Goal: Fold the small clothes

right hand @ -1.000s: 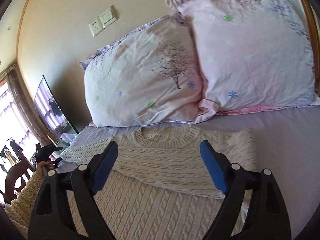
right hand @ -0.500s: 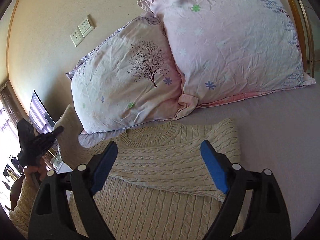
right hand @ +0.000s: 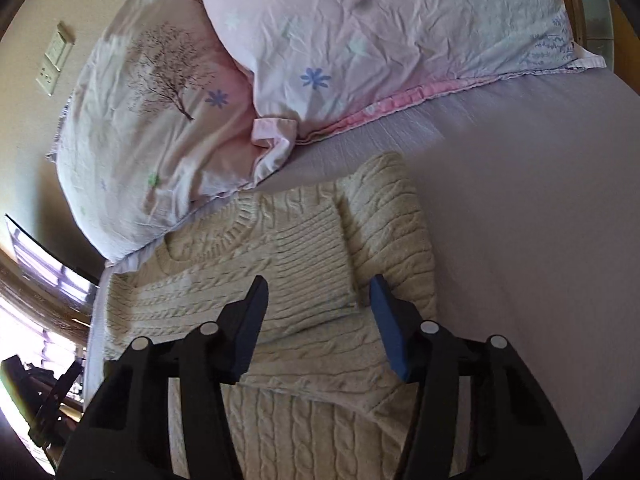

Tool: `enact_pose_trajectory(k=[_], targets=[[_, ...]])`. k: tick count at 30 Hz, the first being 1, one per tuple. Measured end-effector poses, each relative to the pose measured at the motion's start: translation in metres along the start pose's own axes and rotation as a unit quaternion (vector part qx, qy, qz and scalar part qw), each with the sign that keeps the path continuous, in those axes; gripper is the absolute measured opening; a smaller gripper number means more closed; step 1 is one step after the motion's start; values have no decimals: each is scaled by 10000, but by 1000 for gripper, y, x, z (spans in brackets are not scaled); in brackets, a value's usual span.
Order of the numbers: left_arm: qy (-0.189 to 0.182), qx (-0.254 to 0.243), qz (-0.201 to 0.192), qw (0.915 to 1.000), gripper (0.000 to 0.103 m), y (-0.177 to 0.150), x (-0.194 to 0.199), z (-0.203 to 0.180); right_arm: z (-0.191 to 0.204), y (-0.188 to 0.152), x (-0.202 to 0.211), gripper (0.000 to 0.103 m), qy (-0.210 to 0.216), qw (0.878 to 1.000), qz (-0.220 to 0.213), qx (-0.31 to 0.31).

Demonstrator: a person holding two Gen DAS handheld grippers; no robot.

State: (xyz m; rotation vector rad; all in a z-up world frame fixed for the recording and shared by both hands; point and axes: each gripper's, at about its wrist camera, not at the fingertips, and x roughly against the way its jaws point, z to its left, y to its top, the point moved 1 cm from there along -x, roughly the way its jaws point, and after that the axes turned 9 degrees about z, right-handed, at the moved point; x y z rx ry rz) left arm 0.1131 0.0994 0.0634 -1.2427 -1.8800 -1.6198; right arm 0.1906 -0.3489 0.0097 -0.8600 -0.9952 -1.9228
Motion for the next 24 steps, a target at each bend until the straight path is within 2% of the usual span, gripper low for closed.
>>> enact_pose_trajectory(k=[1, 3, 4, 6, 8, 10, 11, 12, 14, 16, 18, 21, 24], targets=[[47, 112, 91, 9999, 83, -11, 3, 10, -2, 0, -6, 45, -65, 10000, 37, -29], [55, 309, 205, 9993, 83, -29, 4, 22, 2, 1, -14, 13, -352, 9993, -13, 154], [3, 391, 243, 9989, 83, -36, 5, 27, 3, 0, -12, 10, -393, 9989, -115, 233], [-179, 524, 331, 9979, 83, -48, 4, 33, -4, -2, 2, 5, -390, 9985, -377, -6], [-395, 579, 401, 9967, 83, -57, 3, 38, -13, -5, 18, 5, -351, 9971, -605, -301], [-480, 618, 452, 9959, 83, -66, 2, 40, -18, -14, 33, 11, -244, 9975, -562, -365], [-574, 650, 480, 9951, 83, -70, 1, 42, -20, -19, 41, 20, -217, 9978, -499, -391], [-670, 685, 455, 9944, 82, -74, 1, 43, -22, -26, 50, 43, -196, 9981, -427, -405], [-909, 725, 347, 9926, 82, -81, 5, 45, -31, -44, 66, 65, -172, 9984, -334, -429], [-1309, 854, 301, 9873, 77, -91, 9, 47, -43, -66, 76, 64, -134, 9987, -140, -466], [-1527, 878, 277, 9840, 64, -103, 13, 45, -56, -88, 80, 57, 185, 9983, 141, -543], [-1854, 742, 246, 9796, 56, -124, 25, 35, -62, -126, 93, 48, 793, 9954, 358, -412], [-2143, 727, 156, 9739, 55, -150, 40, 28, -61, -169, 99, 44, 1674, 9832, 706, -144]])
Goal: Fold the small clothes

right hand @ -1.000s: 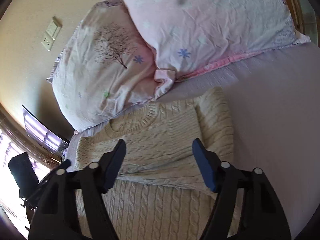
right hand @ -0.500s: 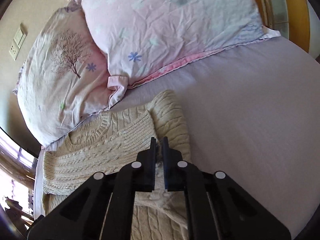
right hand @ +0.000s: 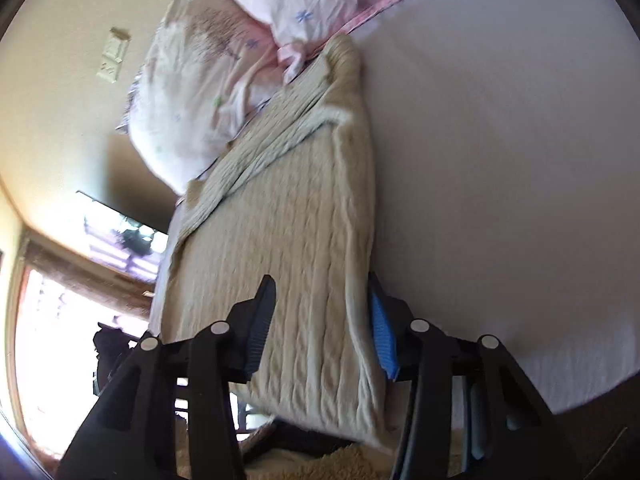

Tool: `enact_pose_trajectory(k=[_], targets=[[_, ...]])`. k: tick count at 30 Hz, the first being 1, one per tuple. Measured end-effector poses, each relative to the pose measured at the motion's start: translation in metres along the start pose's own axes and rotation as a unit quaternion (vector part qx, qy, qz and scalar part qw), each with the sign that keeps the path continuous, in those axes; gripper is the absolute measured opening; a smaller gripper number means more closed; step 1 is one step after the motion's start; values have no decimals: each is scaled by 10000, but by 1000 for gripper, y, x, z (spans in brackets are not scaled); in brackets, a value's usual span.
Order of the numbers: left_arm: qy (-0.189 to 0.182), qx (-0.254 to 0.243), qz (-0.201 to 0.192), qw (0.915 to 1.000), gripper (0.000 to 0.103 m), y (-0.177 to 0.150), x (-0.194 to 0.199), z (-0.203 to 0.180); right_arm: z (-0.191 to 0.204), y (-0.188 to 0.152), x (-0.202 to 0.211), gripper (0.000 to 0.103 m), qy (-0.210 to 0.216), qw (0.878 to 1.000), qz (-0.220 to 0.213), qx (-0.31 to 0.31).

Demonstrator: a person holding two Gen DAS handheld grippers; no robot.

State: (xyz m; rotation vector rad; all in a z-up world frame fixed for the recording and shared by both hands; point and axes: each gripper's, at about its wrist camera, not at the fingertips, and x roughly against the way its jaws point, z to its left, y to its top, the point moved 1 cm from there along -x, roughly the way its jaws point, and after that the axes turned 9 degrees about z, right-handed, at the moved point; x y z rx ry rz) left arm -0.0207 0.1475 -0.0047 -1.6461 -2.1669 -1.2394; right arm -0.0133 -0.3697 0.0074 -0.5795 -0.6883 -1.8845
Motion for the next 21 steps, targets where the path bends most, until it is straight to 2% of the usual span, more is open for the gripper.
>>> enact_pose_trajectory(k=[4, 6, 10, 11, 14, 15, 18, 21], targets=[[-433, 276, -128, 9986, 55, -34, 12, 4, 1, -47, 9, 41, 480, 9981, 132, 357], [-426, 276, -73, 9987, 55, -47, 10, 3, -2, -60, 8, 31, 582, 9971, 195, 444], [-321, 258, 137, 9991, 55, -55, -4, 1, 0, -66, -4, 22, 499, 9959, 483, 575], [-302, 268, 167, 9990, 53, -54, -8, 1, 3, -65, -9, 11, 459, 9955, 543, 631], [-134, 289, 375, 9988, 17, -49, -15, 1, 15, -59, -8, 8, 521, 9937, 469, 875], [-78, 313, 422, 9986, 8, -47, -14, 1, 22, -53, -3, 7, 601, 9928, 348, 975], [-191, 410, 364, 9983, 7, -28, -4, -5, 47, -24, 18, 7, 752, 9891, -119, 1262], [-206, 104, -36, 9997, 7, 16, 15, -24, 76, 24, 34, 7, 886, 9820, -611, 1550]])
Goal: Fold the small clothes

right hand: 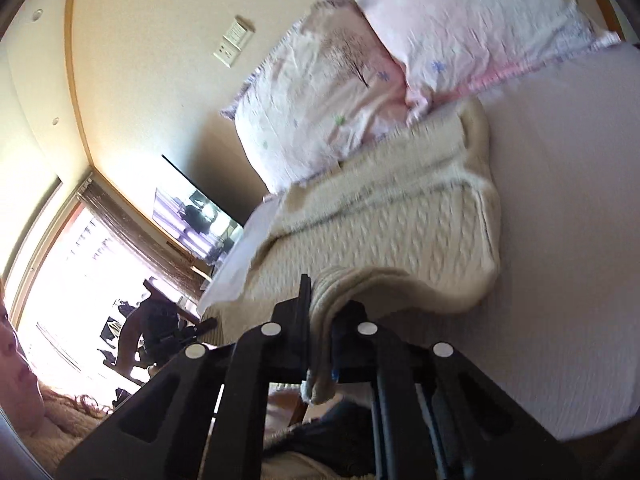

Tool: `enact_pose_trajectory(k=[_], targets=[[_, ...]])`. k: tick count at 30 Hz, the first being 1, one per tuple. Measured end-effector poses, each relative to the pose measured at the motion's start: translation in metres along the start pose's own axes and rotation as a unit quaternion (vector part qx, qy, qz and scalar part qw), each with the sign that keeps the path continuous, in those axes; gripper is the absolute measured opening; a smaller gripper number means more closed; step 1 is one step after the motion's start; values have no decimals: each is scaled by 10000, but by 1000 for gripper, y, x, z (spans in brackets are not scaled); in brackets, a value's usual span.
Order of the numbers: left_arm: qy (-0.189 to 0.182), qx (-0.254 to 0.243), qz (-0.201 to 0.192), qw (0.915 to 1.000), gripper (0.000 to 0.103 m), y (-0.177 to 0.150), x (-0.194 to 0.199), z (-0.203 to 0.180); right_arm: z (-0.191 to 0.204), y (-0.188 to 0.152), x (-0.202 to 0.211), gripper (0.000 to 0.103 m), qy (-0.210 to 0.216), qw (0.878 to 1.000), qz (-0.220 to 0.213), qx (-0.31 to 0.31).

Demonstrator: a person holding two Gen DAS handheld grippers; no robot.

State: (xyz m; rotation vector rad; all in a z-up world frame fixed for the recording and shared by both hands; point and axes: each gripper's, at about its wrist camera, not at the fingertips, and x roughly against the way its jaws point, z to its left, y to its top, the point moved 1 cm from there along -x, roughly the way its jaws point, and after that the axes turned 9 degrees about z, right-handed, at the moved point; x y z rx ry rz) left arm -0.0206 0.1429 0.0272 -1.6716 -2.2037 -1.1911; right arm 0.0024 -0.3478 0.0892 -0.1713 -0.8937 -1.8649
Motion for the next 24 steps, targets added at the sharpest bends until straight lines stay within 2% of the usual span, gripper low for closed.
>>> enact_pose_trajectory(k=[3, 5, 8, 10, 11, 12, 13, 14, 15, 17, 18, 19, 21, 22, 23, 24], targets=[[114, -193, -508, 9985, 7, 67, 6, -12, 2, 69, -14, 7, -88, 9986, -483, 199], [401, -224, -829, 9955, 7, 117, -5, -10, -13, 109, -30, 7, -188, 9973, -699, 77], [816, 63, -992, 9917, 7, 187, -46, 10, -60, 164, -71, 7, -607, 9918, -929, -640], [1095, 309, -852, 9898, 7, 220, -76, 34, -102, 179, -94, 12, -1045, 9805, -897, -1400], [1212, 403, -699, 9893, 8, 231, -90, 42, -121, 182, -104, 21, -1247, 9720, -859, -1794], [1273, 497, -484, 9894, 9, 237, -101, 50, -133, 181, -108, 46, -1440, 9654, -829, -2011], [1280, 566, -309, 9897, 10, 238, -107, 54, -139, 178, -109, 61, -1609, 9602, -881, -2109], [1248, 533, -220, 9905, 24, 236, -108, 54, -140, 172, -107, 75, -1649, 9590, -1027, -2062], [1229, 437, -253, 9911, 55, 234, -104, 52, -138, 170, -103, 87, -1707, 9589, -1211, -1914], [1377, 309, -526, 9886, 102, 228, -89, 48, -129, 164, -92, 97, -1925, 9562, -1462, -1651], [1408, 254, -703, 9872, 102, 227, -79, 47, -127, 162, -87, 99, -1850, 9576, -1579, -1544], [1377, 232, -700, 9877, 102, 229, -75, 49, -126, 160, -83, 100, -1769, 9587, -1644, -1505], [1325, 412, -561, 9887, 100, 227, -72, 61, -126, 162, -80, 101, -1633, 9608, -1670, -1492], [1264, 554, -432, 9895, 96, 226, -76, 71, -128, 162, -80, 101, -1601, 9613, -1645, -1523], [1208, 736, -243, 9896, 80, 224, -80, 81, -130, 162, -81, 101, -1570, 9619, -1593, -1570], [1136, 913, -43, 9893, 69, 221, -89, 89, -132, 163, -82, 101, -1530, 9630, -1530, -1604]])
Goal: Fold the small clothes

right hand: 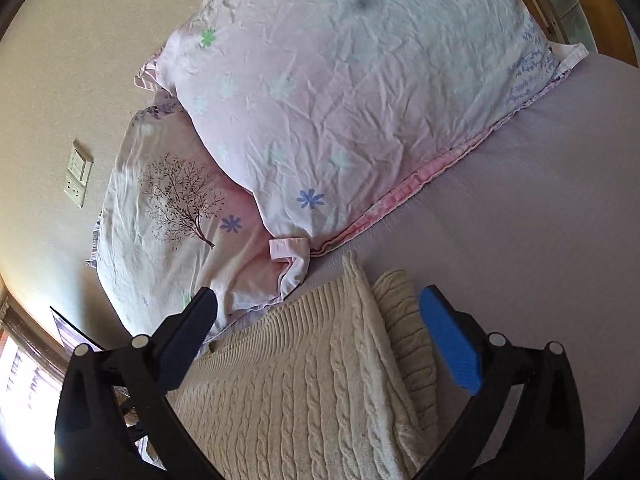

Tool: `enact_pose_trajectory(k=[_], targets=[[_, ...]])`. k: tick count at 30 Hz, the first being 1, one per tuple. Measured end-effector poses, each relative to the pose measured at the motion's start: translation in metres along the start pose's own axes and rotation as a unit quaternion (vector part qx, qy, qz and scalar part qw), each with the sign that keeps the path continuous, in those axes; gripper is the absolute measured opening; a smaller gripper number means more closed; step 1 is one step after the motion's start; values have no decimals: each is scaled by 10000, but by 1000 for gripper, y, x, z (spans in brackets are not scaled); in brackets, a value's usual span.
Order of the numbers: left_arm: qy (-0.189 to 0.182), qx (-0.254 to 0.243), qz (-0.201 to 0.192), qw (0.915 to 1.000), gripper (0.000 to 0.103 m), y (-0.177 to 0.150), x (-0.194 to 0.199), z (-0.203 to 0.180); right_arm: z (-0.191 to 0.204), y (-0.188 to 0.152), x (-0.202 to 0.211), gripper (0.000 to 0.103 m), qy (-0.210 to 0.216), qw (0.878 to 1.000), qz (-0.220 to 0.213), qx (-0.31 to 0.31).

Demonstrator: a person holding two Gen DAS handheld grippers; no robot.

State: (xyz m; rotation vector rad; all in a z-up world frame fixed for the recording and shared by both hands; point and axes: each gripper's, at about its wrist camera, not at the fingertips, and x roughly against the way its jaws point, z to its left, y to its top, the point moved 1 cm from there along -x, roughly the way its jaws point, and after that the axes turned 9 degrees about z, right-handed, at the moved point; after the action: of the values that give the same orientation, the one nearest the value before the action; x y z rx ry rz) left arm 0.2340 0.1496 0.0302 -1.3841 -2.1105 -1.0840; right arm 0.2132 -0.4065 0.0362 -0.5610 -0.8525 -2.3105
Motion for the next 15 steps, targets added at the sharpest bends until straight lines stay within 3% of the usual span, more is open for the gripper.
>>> enact_pose_trajectory(k=[3, 7, 8, 9, 10, 13, 15], targets=[[-377, 373, 499, 9973, 55, -11, -23, 18, 0, -2, -4, 101, 97, 9998, 132, -112], [-471, 285, 467, 9974, 53, -18, -30, 9, 2, -4, -8, 101, 325, 9989, 273, -204], [-510, 371, 499, 9968, 46, -18, -34, 8, 2, -5, -9, 101, 388, 9985, 327, -220], [-544, 537, 579, 9954, 32, -18, -39, 8, 3, -5, -11, 101, 434, 9981, 374, -233], [-627, 744, 620, 9933, 28, -18, -43, 11, 4, -6, -11, 101, 499, 9976, 416, -248], [-1303, 1178, 466, 9833, 23, -17, -37, 3, 7, -5, -5, 101, 599, 9972, 389, -212], [-1525, 874, 310, 9839, 22, -12, -28, -33, 8, -3, 4, 101, 687, 9971, 269, -183]])
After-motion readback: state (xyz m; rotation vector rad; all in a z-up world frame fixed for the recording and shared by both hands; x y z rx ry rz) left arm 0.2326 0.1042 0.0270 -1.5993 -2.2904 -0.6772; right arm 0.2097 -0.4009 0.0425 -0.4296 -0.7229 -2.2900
